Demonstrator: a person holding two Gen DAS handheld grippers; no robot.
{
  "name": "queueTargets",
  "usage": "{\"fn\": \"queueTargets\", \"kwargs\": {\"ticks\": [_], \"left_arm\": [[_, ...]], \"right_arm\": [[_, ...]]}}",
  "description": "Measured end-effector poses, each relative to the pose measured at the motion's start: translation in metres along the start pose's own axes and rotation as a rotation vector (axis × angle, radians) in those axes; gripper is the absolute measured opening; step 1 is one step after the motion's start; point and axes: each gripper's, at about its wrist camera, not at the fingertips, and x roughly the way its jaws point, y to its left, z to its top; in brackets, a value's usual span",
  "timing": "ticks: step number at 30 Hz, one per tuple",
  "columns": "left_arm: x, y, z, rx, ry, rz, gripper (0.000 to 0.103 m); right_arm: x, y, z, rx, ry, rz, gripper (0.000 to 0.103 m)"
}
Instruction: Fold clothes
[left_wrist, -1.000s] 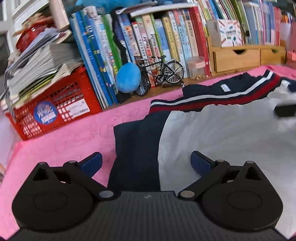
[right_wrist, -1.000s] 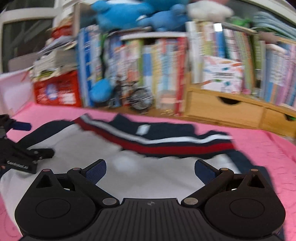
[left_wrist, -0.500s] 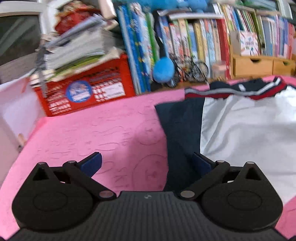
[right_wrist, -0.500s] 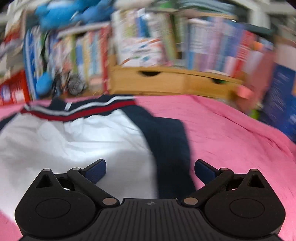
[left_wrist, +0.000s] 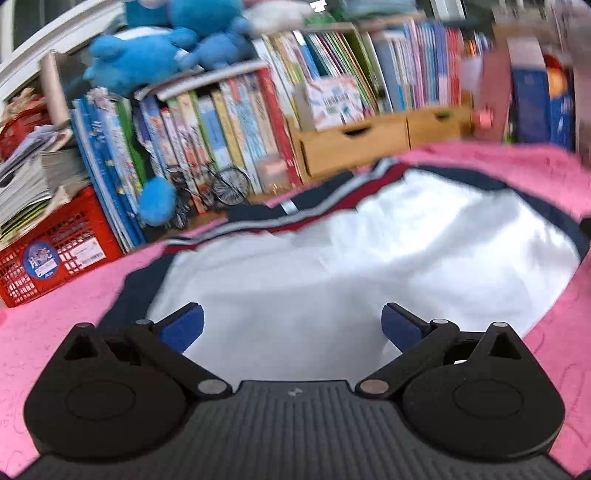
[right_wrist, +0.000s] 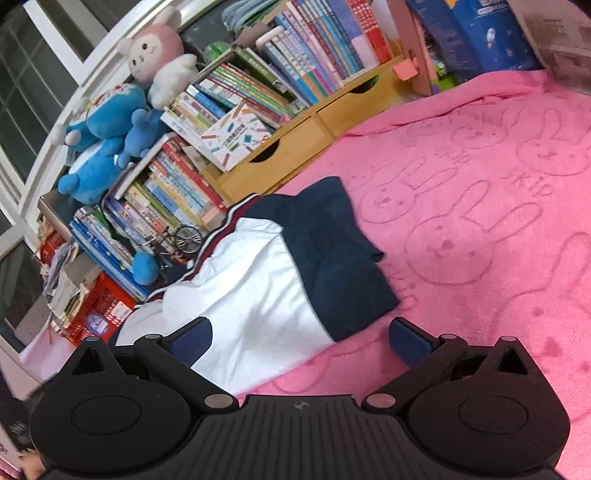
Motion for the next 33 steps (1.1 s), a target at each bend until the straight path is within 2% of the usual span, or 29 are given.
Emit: {"fn": "queueTargets", "kwargs": {"ticks": [2, 6, 12, 16, 19, 22, 25, 28, 30, 33], "left_arm": [[0.013, -0.007, -0.008, -0.005, 0.037, 0.009, 0.103], [0.017, 0.006, -0.015, -0.089, 0.061, -0.036, 0.103], [0.017, 0.008, -0.016, -0.096, 0.065, -0.045, 0.103], [0.017, 0.010, -0.014, -0.106, 0.070, -0.054, 0.103], [0.017, 0.011, -0.012, -0.114, 0.072, -0.061, 0.103], [0.017, 0.012, -0.012, -0.117, 0.074, -0.067, 0.103], [0.018, 0.012, -0.012, -0.122, 0.076, -0.070, 0.103], [0.018, 0.012, -0.012, -0.127, 0.077, -0.074, 0.103], [0.018, 0.013, -0.012, -0.132, 0.079, -0.076, 0.103], [0.018, 0.013, -0.012, -0.139, 0.081, -0.081, 0.103]], "right_arm": [[0.009, 0.000, 0.003, 0.028, -0.001, 0.021, 0.103], [0.024, 0.000, 0.008, 0.066, -0.036, 0.016, 0.103], [0.050, 0.004, 0.018, 0.092, -0.084, -0.017, 0.103], [0.058, 0.003, 0.025, 0.181, -0.102, -0.041, 0.103], [0.051, 0.004, 0.014, 0.226, -0.090, 0.035, 0.103], [0.047, 0.006, 0.007, 0.224, -0.119, 0.052, 0.103], [0.058, 0.005, 0.018, 0.222, -0.131, 0.033, 0.103], [0.081, 0.016, 0.033, 0.163, -0.094, -0.049, 0.103], [0.081, 0.021, 0.032, 0.203, -0.063, 0.018, 0.103], [0.065, 0.022, 0.021, 0.182, -0.115, 0.160, 0.103]]}}
